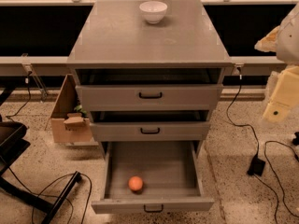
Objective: Pick orange from bottom drawer and place on counter
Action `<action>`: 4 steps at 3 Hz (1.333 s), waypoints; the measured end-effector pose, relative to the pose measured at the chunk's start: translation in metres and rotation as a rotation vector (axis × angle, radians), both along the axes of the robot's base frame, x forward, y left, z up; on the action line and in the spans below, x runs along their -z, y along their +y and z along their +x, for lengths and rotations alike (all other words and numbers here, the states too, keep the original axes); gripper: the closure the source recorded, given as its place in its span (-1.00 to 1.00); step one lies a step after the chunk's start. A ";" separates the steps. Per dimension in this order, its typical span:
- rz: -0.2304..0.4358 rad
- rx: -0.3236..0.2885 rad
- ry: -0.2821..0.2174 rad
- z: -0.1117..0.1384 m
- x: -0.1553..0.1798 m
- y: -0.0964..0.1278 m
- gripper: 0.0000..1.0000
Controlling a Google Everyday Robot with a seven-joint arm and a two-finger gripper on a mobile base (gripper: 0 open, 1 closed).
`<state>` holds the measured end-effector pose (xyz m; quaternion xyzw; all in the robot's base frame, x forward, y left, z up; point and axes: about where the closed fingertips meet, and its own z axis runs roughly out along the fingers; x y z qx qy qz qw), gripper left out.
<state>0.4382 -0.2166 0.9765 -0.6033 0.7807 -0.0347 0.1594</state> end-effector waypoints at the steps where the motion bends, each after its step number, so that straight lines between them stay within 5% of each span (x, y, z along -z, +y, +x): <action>1: 0.000 0.000 0.000 0.000 0.000 0.000 -1.00; 2: 0.034 -0.019 -0.009 0.001 0.012 0.007 -1.00; 3: 0.185 -0.102 0.010 -0.004 0.073 0.048 -1.00; 4: 0.341 -0.230 0.095 -0.005 0.196 0.118 -1.00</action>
Offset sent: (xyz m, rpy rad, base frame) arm 0.0084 0.0517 -0.0951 0.2798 -0.0544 0.1563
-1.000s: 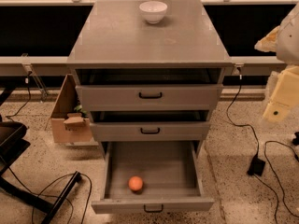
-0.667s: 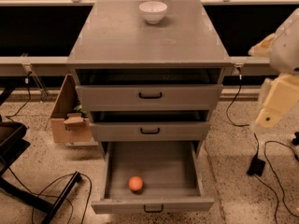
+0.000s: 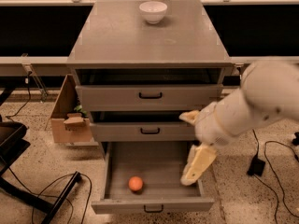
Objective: Pick orange from bottom drawer and place on counter
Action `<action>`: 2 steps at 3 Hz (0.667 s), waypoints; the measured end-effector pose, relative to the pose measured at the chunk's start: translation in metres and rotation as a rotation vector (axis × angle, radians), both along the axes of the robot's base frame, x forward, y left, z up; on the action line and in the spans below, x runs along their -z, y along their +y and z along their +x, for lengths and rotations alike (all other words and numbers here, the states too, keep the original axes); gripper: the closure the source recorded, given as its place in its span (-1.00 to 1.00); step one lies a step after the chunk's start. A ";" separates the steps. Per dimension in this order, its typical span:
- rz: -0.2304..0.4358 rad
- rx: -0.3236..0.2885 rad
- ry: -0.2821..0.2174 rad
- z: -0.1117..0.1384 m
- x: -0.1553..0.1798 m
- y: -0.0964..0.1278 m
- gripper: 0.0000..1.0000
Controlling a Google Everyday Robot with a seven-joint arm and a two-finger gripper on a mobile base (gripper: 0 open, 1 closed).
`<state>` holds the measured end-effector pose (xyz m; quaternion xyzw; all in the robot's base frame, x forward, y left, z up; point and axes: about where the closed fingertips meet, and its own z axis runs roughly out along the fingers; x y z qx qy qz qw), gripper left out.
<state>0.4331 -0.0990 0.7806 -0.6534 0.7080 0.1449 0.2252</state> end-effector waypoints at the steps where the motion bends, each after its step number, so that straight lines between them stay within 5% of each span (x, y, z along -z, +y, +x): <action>1: 0.190 -0.022 0.003 0.015 0.068 0.038 -1.00; 2: 0.318 0.116 -0.044 0.058 0.107 0.046 -1.00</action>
Offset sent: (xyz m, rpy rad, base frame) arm 0.0992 0.0417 -0.1427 0.4552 -0.0540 -0.3010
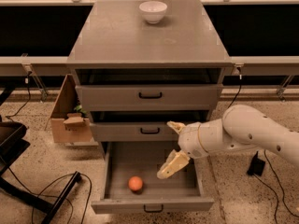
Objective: Pick orange from bottom drawer and place on counter
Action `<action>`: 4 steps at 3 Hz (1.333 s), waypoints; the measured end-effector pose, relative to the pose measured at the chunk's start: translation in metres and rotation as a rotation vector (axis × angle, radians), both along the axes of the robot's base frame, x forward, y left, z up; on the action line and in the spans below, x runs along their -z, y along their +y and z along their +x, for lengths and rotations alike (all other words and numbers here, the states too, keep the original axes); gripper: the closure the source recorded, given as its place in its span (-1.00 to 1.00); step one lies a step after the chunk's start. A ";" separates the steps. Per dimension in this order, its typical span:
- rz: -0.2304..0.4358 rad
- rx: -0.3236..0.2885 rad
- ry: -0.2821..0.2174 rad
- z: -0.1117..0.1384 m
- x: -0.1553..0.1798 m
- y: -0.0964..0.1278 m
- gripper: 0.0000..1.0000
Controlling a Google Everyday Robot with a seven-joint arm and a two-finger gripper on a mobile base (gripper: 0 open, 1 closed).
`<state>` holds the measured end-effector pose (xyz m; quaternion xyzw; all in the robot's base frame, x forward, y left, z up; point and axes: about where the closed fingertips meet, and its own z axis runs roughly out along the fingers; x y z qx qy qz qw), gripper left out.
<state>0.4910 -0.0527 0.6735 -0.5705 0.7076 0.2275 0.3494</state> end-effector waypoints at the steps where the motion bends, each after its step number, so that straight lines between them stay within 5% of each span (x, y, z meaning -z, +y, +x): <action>1: 0.008 0.005 0.017 0.002 0.010 0.003 -1.00; 2: 0.040 0.041 0.048 0.012 0.087 0.016 -1.00; 4: 0.063 0.142 0.019 0.069 0.218 0.021 -1.00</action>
Offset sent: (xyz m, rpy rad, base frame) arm 0.0320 0.0220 -0.1653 0.0998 0.0735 -0.1503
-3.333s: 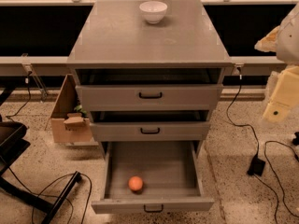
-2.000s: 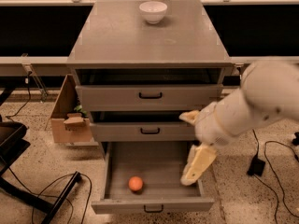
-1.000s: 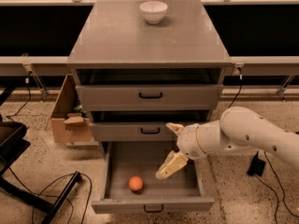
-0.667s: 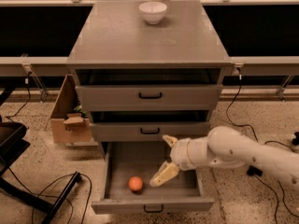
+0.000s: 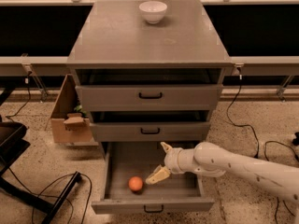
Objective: Pick orange from bottom drawer and place on counter
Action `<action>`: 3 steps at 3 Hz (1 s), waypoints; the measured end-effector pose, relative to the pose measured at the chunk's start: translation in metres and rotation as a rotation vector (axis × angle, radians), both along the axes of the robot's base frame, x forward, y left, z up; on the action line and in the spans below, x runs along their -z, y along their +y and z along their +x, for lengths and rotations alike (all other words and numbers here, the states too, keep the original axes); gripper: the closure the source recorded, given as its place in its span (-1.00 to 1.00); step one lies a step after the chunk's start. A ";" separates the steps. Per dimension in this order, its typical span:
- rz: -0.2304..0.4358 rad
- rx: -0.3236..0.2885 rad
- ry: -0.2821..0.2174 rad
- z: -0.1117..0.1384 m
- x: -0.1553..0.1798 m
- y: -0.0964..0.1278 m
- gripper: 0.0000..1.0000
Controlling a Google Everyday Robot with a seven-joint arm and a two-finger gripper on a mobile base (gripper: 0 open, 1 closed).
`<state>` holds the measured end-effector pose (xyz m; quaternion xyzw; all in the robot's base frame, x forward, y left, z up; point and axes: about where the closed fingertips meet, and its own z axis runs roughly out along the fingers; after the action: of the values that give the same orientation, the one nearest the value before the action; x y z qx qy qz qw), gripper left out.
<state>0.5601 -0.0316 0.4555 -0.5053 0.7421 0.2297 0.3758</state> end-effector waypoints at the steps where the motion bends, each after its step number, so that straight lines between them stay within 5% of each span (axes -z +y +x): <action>1: -0.026 0.022 0.004 0.045 0.054 -0.002 -1.00; 3: -0.080 -0.028 -0.022 0.048 0.070 0.005 -1.00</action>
Offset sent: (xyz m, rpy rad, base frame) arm 0.0323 -0.0017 -0.0410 -0.0185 0.0013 -0.0154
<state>0.6085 -0.0262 0.3852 -0.5326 0.7395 0.1996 0.3601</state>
